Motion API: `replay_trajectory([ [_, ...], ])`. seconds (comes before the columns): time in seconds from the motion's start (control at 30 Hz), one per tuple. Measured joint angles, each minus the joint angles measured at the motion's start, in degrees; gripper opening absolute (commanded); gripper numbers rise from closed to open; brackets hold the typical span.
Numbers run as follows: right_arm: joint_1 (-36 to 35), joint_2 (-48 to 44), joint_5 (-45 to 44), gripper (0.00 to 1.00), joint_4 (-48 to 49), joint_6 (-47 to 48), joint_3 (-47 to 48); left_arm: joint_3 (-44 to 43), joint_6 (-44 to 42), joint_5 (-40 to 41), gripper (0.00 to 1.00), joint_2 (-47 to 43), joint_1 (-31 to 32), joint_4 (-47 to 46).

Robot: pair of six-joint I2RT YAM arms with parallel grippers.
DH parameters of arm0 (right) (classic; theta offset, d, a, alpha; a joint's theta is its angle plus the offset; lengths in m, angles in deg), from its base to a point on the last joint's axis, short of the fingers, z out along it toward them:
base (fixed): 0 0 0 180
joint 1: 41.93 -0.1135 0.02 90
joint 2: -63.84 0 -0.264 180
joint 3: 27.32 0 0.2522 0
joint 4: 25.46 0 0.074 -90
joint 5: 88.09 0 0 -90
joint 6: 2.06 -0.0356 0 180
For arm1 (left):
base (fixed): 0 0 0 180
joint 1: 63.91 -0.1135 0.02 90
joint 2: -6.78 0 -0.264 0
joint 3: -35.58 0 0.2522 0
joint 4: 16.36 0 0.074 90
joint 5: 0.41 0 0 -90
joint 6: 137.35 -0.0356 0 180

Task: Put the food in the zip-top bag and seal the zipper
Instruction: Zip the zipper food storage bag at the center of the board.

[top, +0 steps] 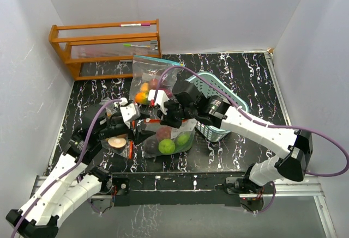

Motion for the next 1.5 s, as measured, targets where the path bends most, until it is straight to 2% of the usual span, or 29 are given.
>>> replay_trajectory([
  [0.37, 0.0, -6.4, -2.4, 0.08, 1.4, -2.2, -2.8, 2.2, 0.0, 2.2, 0.65, -9.0, 0.0, 2.7],
  [0.57, 0.0, -6.9, -2.0, 0.08, 1.2, -2.7, -2.8, 7.2, 2.1, 3.3, 0.66, -10.2, 0.0, -1.9],
  [0.73, 0.0, -6.9, -0.4, 0.07, 0.8, -2.8, -2.8, 9.6, 4.0, 7.5, 0.66, -8.6, 0.0, -9.0],
  [0.9, 0.0, -6.9, 0.6, 0.08, 0.2, -2.8, -2.8, 11.7, 6.5, 9.0, 0.61, -7.2, 0.0, -15.7],
  [1.17, 0.0, -7.1, 0.8, 0.08, -0.4, -2.8, -2.8, 12.7, 11.0, 5.3, 0.52, -5.6, 0.0, -23.2],
  [1.37, 0.0, -7.2, 0.9, 0.08, -0.5, -2.8, -2.8, 13.0, 13.7, 2.4, 0.48, -4.7, 0.0, -25.9],
  [1.5, 0.0, -7.5, 0.9, 0.08, -0.7, -2.8, -2.8, 13.2, 15.6, 0.7, 0.41, -3.2, 0.0, -27.4],
])
